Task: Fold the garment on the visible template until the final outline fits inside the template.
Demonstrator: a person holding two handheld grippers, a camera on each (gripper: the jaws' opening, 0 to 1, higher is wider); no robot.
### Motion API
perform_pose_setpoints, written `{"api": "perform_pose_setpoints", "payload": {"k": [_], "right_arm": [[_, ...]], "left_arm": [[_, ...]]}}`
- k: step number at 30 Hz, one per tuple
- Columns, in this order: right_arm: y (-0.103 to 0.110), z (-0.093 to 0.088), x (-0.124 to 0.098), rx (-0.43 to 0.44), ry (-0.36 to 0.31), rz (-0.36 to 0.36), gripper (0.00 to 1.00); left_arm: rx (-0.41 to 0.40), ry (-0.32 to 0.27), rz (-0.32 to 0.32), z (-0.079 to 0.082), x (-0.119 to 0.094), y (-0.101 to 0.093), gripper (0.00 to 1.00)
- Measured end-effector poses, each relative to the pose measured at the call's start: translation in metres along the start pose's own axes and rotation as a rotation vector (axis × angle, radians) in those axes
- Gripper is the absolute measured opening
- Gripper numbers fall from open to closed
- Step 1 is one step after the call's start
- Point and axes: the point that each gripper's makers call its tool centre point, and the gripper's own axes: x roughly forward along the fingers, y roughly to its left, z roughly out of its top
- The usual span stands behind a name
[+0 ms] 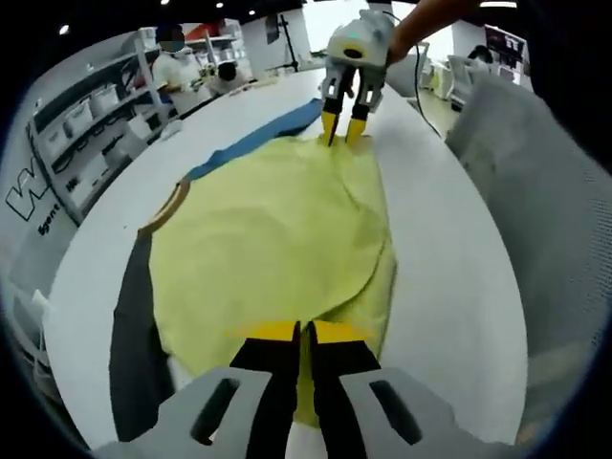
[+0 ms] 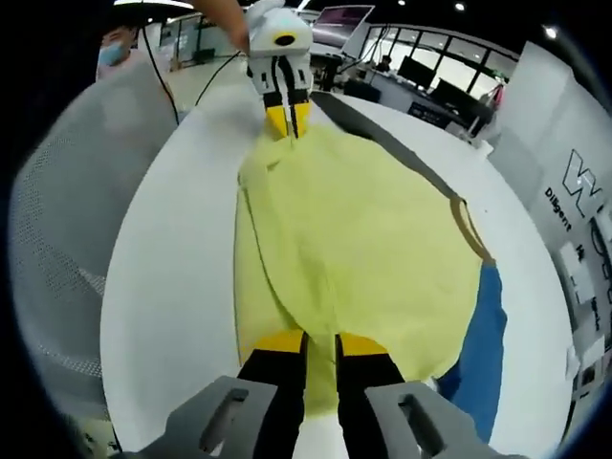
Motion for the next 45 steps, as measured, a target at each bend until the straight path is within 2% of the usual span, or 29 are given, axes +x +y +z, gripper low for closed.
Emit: {"api": "perform_pose_setpoints", "payload": {"k": [2, 4, 8, 10, 12, 15, 17, 19, 21, 22, 25, 27, 30, 36, 38, 45], "right_arm": [[0.001, 0.002, -0.002, 0.016, -0.015, 0.021, 0.00], [-0.003, 0.001, -0.003, 0.058, -0.014, 0.005, 0.00], [-0.015, 0.003, -0.007, 0.235, -0.053, -0.019, 0.00], [-0.021, -0.001, -0.008, 0.327, -0.049, -0.032, 0.00], [-0.025, -0.004, -0.007, 0.369, -0.054, -0.038, 0.00], [-0.027, -0.007, -0.006, 0.429, -0.044, -0.042, 0.00], [-0.026, -0.007, -0.005, 0.446, -0.049, -0.032, 0.00], [-0.027, -0.009, -0.006, 0.441, -0.043, -0.042, 0.00], [-0.028, -0.010, -0.007, 0.445, -0.050, -0.051, 0.07], [-0.028, -0.011, -0.008, 0.452, -0.049, -0.053, 0.12], [-0.028, -0.013, -0.013, 0.492, -0.073, -0.053, 0.19], [-0.029, -0.019, -0.015, 0.512, -0.073, -0.058, 0.21], [-0.030, -0.026, -0.016, 0.550, -0.069, -0.066, 0.26], [-0.031, -0.030, -0.015, 0.604, -0.070, -0.059, 0.27], [-0.029, -0.029, -0.013, 0.608, -0.069, -0.054, 0.27], [-0.031, -0.036, -0.008, 0.636, -0.039, -0.058, 0.24]], "left_arm": [[-0.015, 0.004, 0.001, 0.000, 0.000, 0.001, 0.00], [-0.049, -0.003, 0.007, 0.000, -0.002, 0.003, 0.00], [-0.220, -0.015, 0.031, -0.001, -0.005, 0.012, 0.00], [-0.284, -0.024, 0.050, -0.003, -0.007, 0.019, 0.00], [-0.384, -0.022, 0.069, -0.006, -0.009, 0.024, 0.00], [-0.470, -0.022, 0.126, -0.011, -0.012, 0.037, 0.00], [-0.516, -0.039, 0.117, -0.009, -0.013, 0.036, 0.00], [-0.468, -0.022, 0.122, -0.014, -0.014, 0.040, 0.00], [-0.353, 0.011, 0.140, -0.020, -0.016, 0.041, 0.01], [-0.340, 0.006, 0.143, -0.020, -0.016, 0.041, 0.03], [-0.391, -0.018, 0.152, -0.023, -0.020, 0.042, 0.16], [-0.415, -0.009, 0.165, -0.030, -0.022, 0.043, 0.26], [-0.425, 0.009, 0.181, -0.038, -0.024, 0.043, 0.33], [-0.493, 0.033, 0.165, -0.043, -0.026, 0.031, 0.28], [-0.489, 0.040, 0.165, -0.044, -0.026, 0.029, 0.24], [-0.553, 0.049, 0.174, -0.047, -0.027, 0.030, 0.19]]}}
